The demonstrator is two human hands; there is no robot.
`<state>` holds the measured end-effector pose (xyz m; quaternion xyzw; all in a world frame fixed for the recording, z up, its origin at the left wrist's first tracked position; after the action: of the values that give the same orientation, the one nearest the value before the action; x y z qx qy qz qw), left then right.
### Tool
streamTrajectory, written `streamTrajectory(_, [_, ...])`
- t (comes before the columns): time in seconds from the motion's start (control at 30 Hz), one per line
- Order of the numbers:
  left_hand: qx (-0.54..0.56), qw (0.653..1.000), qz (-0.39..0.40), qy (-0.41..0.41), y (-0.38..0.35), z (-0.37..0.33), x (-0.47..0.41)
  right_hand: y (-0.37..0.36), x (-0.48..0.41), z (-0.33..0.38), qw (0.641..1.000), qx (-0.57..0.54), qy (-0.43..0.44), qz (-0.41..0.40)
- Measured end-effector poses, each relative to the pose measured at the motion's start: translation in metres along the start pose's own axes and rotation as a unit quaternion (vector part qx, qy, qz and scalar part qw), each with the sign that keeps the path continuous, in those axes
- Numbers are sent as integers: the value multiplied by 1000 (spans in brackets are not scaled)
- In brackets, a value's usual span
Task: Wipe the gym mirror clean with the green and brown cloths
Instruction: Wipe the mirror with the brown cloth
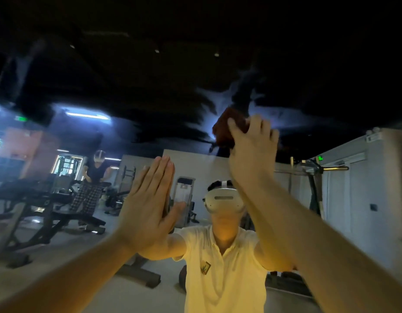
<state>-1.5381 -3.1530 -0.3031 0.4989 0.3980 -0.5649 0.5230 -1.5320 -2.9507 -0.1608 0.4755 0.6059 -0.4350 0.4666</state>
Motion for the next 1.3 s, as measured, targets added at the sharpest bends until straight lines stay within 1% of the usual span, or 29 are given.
streamTrajectory(0.03, [3,1000,-10,2,1,0,2,-1,23,15,1000,-13,12,4])
streamTrajectory(0.07, [7,1000,-20,7,2,0,3,0,54,29,998,-43,44,9])
streamTrajectory(0.13, [13,999,-29,15,3,2,7,8,121,47,982,-123,136,54])
streamTrajectory(0.2, [11,1000,-25,15,3,3,9,17,166,45,950,-139,271,72])
streamTrajectory(0.23, [8,1000,-22,16,2,4,10,19,167,41,925,-127,344,99])
streamTrajectory(0.27, [6,1000,-19,18,1,4,10,20,155,34,910,-104,386,113])
streamTrajectory(0.3, [4,1000,-18,21,1,5,10,19,130,23,918,-89,375,96])
streamTrajectory(0.33, [4,1000,-16,24,0,5,10,19,93,10,944,-72,319,52])
streamTrajectory(0.37, [4,1000,-15,25,-1,5,10,16,55,-6,970,-50,238,26])
streamTrajectory(0.4, [4,1000,-15,25,-1,5,9,16,22,-18,986,-33,162,-5])
streamTrajectory(0.47, [5,1000,-13,24,-1,6,9,5,-8,-24,999,-23,43,-13])
streamTrajectory(0.53, [2,1000,-13,25,-1,7,9,-1,7,-7,1000,-16,-11,-16])
streamTrajectory(0.57, [1,1000,-11,24,-2,7,9,-2,29,9,999,-34,-9,-12])
streamTrajectory(0.63, [2,1000,-9,23,-3,8,10,0,92,40,996,-78,52,13])
streamTrajectory(0.7, [4,1000,-6,21,-4,9,9,11,157,53,978,-137,139,74])
streamTrajectory(0.73, [3,1000,-3,20,-3,8,9,18,186,55,960,-160,201,112])
streamTrajectory(0.8, [-1,1000,2,20,-2,7,10,28,223,48,910,-139,344,185])
streamTrajectory(0.83, [-2,1000,3,20,-1,6,10,31,223,42,883,-119,403,211])
streamTrajectory(0.87, [-3,1000,5,21,-1,5,10,36,210,37,862,-104,439,231])
streamTrajectory(0.9, [-4,1000,6,23,0,5,10,35,185,28,865,-98,431,239])
streamTrajectory(0.93, [-5,1000,8,25,-1,5,11,32,153,17,888,-110,371,247])
streamTrajectory(0.97, [-7,1000,9,25,-2,5,11,32,113,1,935,-116,269,200])
streamTrajectory(1.0, [-9,1000,9,26,-2,5,11,32,77,-18,972,-113,153,135])
streamTrajectory(1.03, [-11,1000,8,26,-3,6,10,30,53,-32,991,-82,74,70])
streamTrajectory(1.07, [-11,1000,6,26,-3,6,10,27,41,-39,998,-58,11,36])
streamTrajectory(1.1, [-11,1000,5,25,-3,6,9,19,40,-37,999,-25,-20,26])
streamTrajectory(1.17, [-13,1000,5,24,-4,6,9,9,58,-16,998,-31,-57,24])
streamTrajectory(1.2, [-12,1000,6,24,-4,6,9,8,74,-1,998,-37,-44,28])
streamTrajectory(1.3, [-4,1000,15,22,-2,3,8,8,140,37,997,-61,48,12])
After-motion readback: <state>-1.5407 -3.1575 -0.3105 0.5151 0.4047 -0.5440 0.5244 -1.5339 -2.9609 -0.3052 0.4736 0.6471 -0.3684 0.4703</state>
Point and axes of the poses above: each hand's wrist, its own x-axis away from the middle knuckle, its own y-axis out of the back of the hand, z = x × y, the point moved 6 cm from there along -x, towards the middle knuckle, and after that the axes turned 5 degrees about -z, right-handed, at the moved point
